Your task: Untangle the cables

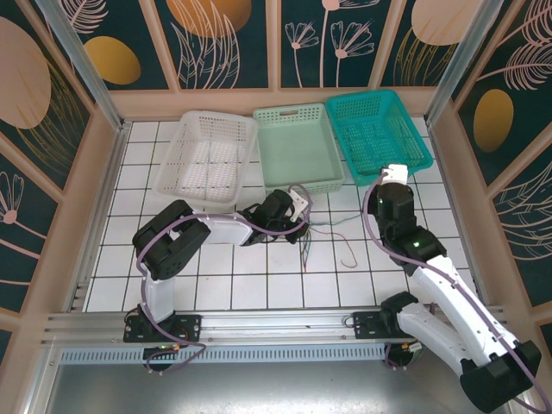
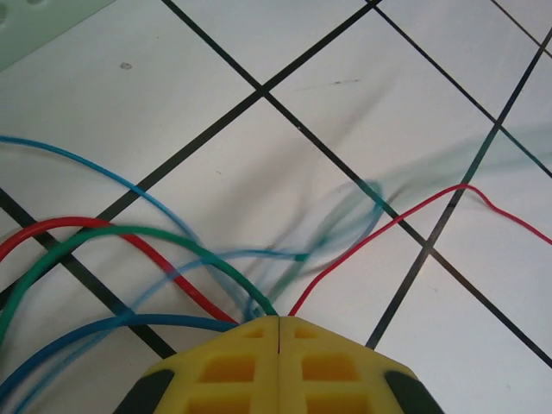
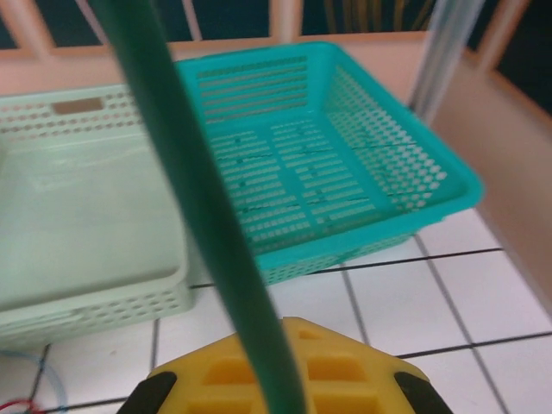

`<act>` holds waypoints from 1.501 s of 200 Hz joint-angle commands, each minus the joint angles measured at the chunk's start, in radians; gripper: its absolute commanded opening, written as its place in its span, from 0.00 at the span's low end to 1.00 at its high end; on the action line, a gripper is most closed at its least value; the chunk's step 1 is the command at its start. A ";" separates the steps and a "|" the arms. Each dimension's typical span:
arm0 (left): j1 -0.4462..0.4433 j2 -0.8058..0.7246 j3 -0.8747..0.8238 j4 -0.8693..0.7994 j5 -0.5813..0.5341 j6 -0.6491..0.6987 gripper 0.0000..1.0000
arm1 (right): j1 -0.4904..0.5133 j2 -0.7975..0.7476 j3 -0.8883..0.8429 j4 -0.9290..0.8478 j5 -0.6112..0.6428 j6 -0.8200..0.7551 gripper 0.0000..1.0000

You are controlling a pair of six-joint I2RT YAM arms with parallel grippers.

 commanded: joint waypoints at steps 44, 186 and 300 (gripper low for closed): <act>0.000 -0.019 -0.007 -0.049 -0.041 -0.003 0.02 | -0.010 -0.105 0.022 0.050 0.052 -0.055 0.00; 0.002 -0.440 -0.237 0.182 -0.243 -0.088 0.98 | -0.026 0.079 0.002 0.269 -0.353 0.000 0.00; 0.000 -0.704 -0.389 0.314 -0.695 0.218 0.99 | -0.057 0.352 0.205 0.114 -0.357 0.026 0.00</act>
